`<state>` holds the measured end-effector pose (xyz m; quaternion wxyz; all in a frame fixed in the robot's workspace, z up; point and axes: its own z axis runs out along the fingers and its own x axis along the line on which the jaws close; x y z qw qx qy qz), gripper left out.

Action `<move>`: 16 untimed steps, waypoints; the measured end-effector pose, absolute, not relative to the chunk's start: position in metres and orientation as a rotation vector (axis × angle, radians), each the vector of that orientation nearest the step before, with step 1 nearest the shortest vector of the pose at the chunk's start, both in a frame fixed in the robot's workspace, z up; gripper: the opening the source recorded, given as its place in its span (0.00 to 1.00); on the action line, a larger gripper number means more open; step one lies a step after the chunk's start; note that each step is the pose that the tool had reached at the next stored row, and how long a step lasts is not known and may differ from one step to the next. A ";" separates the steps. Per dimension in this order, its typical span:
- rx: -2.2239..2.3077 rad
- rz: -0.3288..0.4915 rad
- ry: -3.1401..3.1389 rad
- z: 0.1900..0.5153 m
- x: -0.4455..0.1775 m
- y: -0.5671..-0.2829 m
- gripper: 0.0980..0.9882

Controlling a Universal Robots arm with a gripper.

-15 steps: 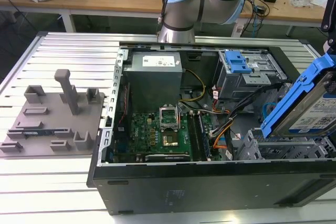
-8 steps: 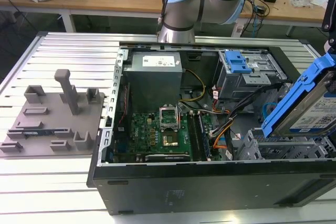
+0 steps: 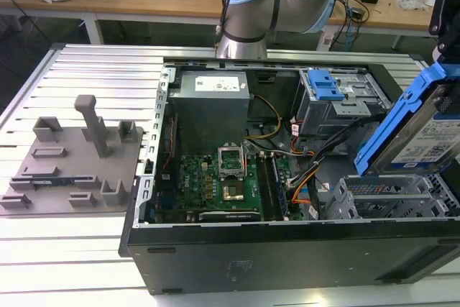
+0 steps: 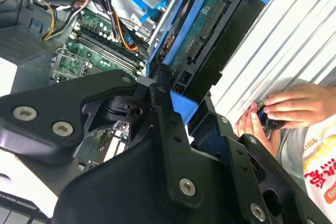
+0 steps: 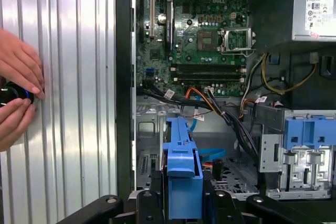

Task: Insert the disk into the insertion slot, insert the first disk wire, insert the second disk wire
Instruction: 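Insert the disk into the insertion slot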

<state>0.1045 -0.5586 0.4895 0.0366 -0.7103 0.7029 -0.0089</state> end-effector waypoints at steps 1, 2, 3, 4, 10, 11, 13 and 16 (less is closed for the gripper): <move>-2.181 -0.028 2.158 0.489 0.105 -0.559 0.30; -2.182 -0.028 2.157 0.489 0.106 -0.558 0.30; -2.182 -0.028 2.157 0.488 0.107 -0.558 0.30; -2.182 -0.028 2.157 0.488 0.109 -0.558 0.30; -2.182 -0.028 2.157 0.477 0.109 -0.553 0.30; -2.182 -0.029 2.157 0.475 0.108 -0.553 0.30; -2.182 -0.028 2.156 0.472 0.108 -0.553 0.30; -2.182 -0.029 2.156 0.471 0.108 -0.553 0.30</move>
